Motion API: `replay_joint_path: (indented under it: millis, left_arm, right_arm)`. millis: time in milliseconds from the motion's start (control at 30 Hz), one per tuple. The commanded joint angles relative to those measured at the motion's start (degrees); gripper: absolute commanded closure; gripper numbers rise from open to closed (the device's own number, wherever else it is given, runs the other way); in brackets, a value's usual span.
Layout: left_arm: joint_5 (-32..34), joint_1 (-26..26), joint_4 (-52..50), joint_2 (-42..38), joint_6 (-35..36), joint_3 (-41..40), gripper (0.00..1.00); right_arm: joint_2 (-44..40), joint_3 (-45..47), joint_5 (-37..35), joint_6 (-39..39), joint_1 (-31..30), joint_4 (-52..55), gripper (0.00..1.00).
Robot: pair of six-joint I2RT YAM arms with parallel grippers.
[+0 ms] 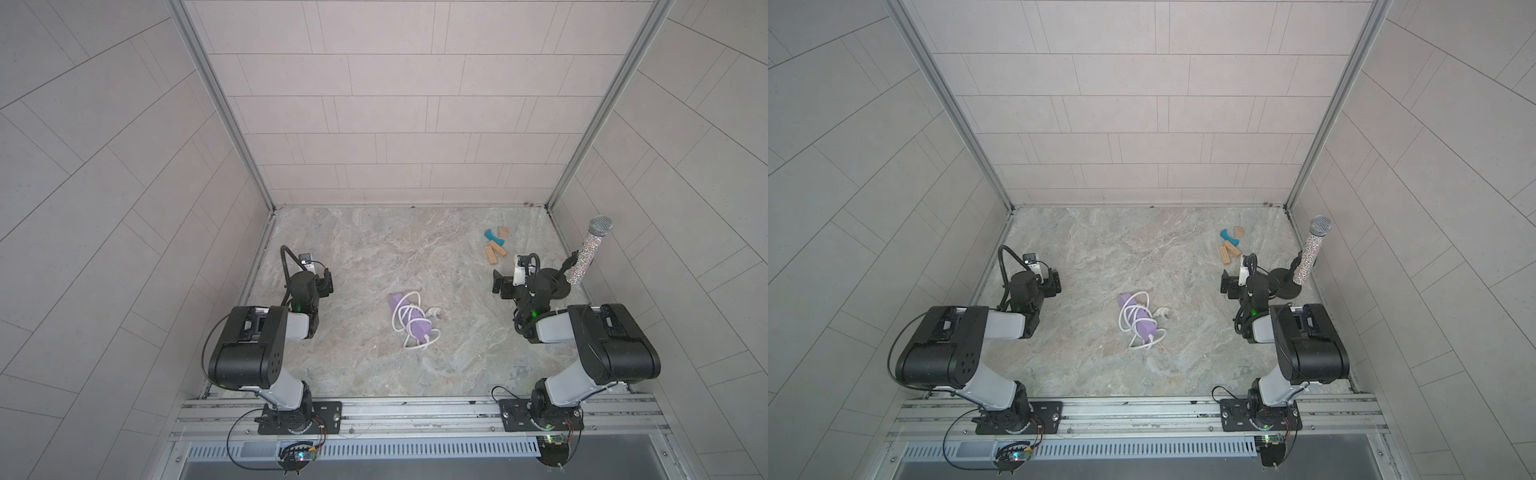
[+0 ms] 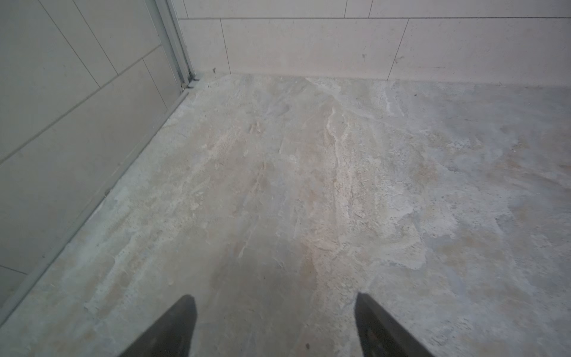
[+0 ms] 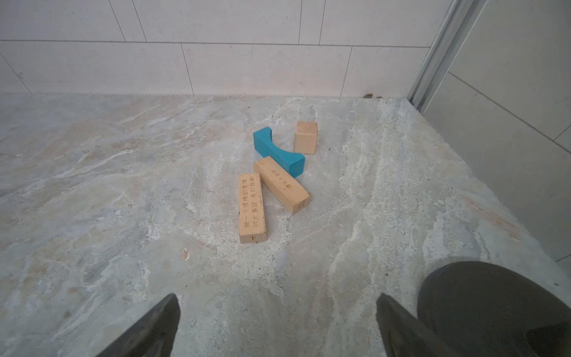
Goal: Wrap the cord around the power strip
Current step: Reset both arms
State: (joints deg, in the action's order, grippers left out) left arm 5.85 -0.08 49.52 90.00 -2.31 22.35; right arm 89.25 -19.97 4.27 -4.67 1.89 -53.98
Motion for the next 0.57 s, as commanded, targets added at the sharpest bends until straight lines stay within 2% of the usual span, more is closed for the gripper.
replay_joint_path:
  millis: [0, 33, 133, 200, 300, 367, 433, 533]
  left_arm:
    - [0.48, -0.12, 1.77, -0.26, 0.57, 0.26, 0.0]
    - [0.2, -0.11, 3.87, 0.51, 0.78, -0.22, 0.0]
    - [0.38, -0.41, 2.22, 0.23, 0.9, 0.33, 0.0]
    - [0.56, -0.5, 3.03, 0.57, 1.07, 0.22, 0.0]
    - [0.57, -0.46, 3.17, 0.64, 1.06, 0.18, 0.0]
    - [0.47, -0.45, 3.08, 0.55, 1.01, 0.24, 0.0]
    - [0.47, -0.46, 2.97, 0.45, 1.01, 0.18, 0.0]
    - [0.48, -0.46, 2.96, 0.45, 1.07, 0.18, 0.0]
  right_arm:
    - [-0.21, -1.09, 0.7, 1.04, 0.04, 1.09, 0.01]
    - [1.25, -0.56, 1.28, 0.75, 0.02, -2.51, 0.01]
    - [-0.67, -1.83, 1.35, 1.39, 0.06, 3.22, 0.01]
    - [0.75, -0.87, 1.31, 0.96, 0.04, -1.15, 0.01]
    - [-0.05, -2.08, 1.63, 1.38, 0.12, 2.72, 0.01]
    - [0.99, -1.44, 1.7, 1.09, 0.18, -0.41, 0.0]
    - [0.32, -1.83, 1.84, 1.41, 0.2, 1.69, 0.01]
    - [0.55, -0.88, 1.61, 1.01, 0.2, -0.67, 0.01]
